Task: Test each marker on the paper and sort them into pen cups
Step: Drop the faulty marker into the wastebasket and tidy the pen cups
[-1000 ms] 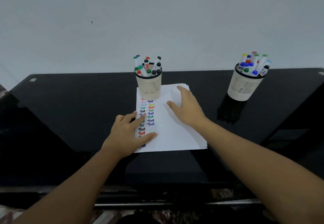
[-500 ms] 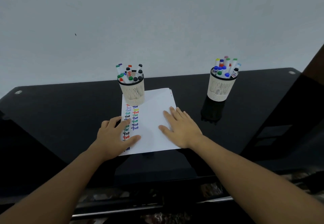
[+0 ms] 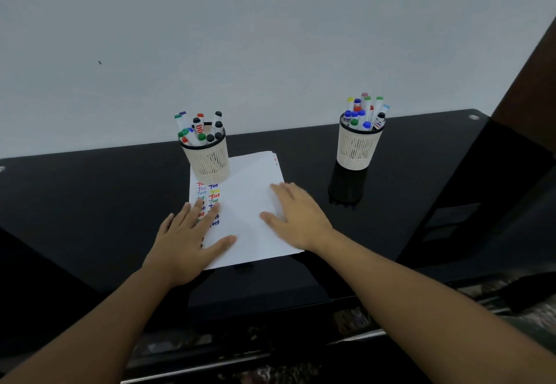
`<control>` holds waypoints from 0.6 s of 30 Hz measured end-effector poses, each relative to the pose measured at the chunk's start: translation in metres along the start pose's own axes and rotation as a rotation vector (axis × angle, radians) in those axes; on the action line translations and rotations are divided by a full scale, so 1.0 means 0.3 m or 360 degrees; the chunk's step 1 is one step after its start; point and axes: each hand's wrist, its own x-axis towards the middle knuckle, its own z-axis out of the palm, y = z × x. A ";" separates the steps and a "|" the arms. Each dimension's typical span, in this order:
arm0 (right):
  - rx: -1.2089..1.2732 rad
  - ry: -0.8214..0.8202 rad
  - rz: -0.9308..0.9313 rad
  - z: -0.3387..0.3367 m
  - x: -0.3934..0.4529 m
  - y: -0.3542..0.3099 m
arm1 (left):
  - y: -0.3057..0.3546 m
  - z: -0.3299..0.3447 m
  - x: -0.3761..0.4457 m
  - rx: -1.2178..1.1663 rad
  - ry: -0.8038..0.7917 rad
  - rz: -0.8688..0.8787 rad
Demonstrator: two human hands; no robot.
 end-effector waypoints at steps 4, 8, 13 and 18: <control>0.0330 0.0763 0.0401 -0.060 -0.017 0.069 | 0.001 -0.006 0.003 -0.0011 0.0031 0.0001; 0.0712 0.1052 0.0998 -0.156 -0.001 0.161 | -0.005 0.001 0.001 -0.0013 0.0016 -0.0006; 0.0844 0.1001 0.1112 -0.260 0.068 0.258 | -0.007 0.003 0.006 -0.0017 0.0011 -0.0006; 0.1065 0.0951 0.1093 -0.300 0.140 0.329 | -0.004 0.006 0.007 -0.0018 0.0012 0.0002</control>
